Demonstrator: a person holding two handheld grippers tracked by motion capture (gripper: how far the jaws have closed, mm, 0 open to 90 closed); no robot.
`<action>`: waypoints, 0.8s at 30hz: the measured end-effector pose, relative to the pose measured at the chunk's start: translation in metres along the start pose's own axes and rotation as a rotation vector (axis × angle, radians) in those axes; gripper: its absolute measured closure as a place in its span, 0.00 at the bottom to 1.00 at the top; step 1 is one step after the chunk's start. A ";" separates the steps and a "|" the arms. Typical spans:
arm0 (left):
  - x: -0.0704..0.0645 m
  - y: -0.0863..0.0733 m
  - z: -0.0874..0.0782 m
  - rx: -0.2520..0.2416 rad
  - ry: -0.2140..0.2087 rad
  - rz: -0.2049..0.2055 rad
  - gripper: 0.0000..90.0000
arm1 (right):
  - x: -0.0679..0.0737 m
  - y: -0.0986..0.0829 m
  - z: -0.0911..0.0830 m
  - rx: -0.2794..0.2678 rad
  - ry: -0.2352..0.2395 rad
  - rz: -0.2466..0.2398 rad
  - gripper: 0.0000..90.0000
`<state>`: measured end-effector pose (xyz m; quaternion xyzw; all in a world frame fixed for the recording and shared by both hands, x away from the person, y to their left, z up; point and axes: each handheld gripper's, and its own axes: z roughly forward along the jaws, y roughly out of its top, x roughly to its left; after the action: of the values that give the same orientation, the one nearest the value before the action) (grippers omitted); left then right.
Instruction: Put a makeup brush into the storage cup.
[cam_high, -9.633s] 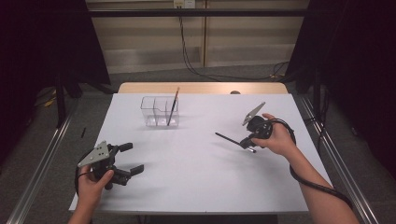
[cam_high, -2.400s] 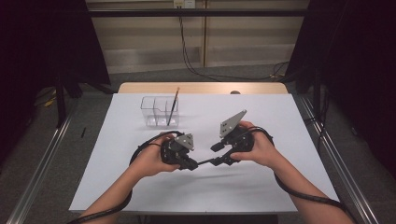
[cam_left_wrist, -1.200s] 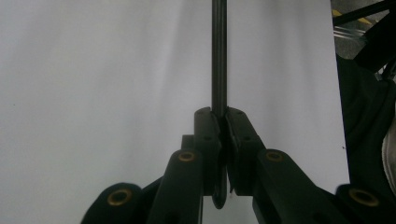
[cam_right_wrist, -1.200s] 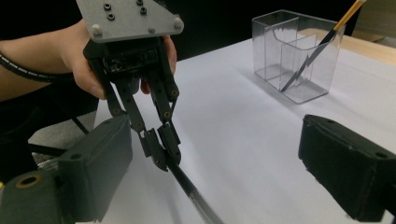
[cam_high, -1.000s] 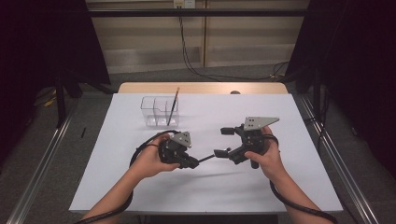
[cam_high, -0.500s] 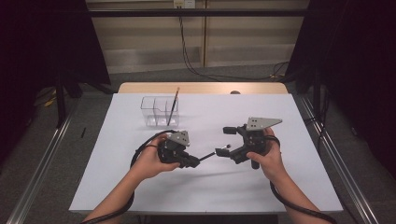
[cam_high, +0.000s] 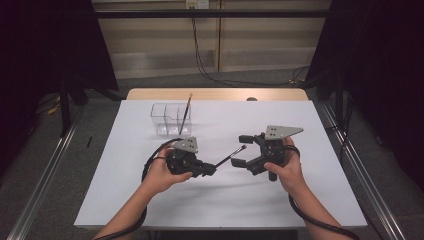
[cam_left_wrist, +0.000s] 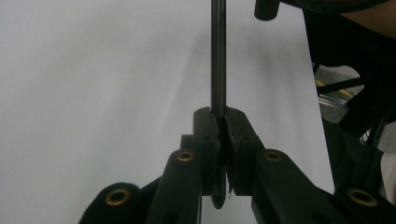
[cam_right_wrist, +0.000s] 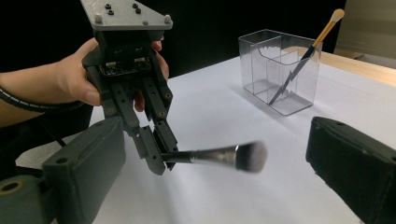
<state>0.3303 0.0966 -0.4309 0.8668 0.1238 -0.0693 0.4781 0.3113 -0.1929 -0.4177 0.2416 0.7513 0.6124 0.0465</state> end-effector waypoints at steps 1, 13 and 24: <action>0.000 0.000 0.000 -0.022 -0.002 -0.014 0.93 | 0.000 0.000 0.000 -0.001 0.001 0.001 0.05; 0.002 0.001 0.005 -0.135 0.020 -0.060 0.94 | 0.001 0.001 0.000 -0.023 0.002 0.002 0.09; 0.000 0.006 0.013 -0.185 0.016 -0.067 0.93 | -0.001 0.001 -0.001 -0.049 -0.005 0.019 0.23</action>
<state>0.3316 0.0824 -0.4335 0.8149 0.1624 -0.0667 0.5524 0.3122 -0.1941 -0.4167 0.2490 0.7335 0.6307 0.0484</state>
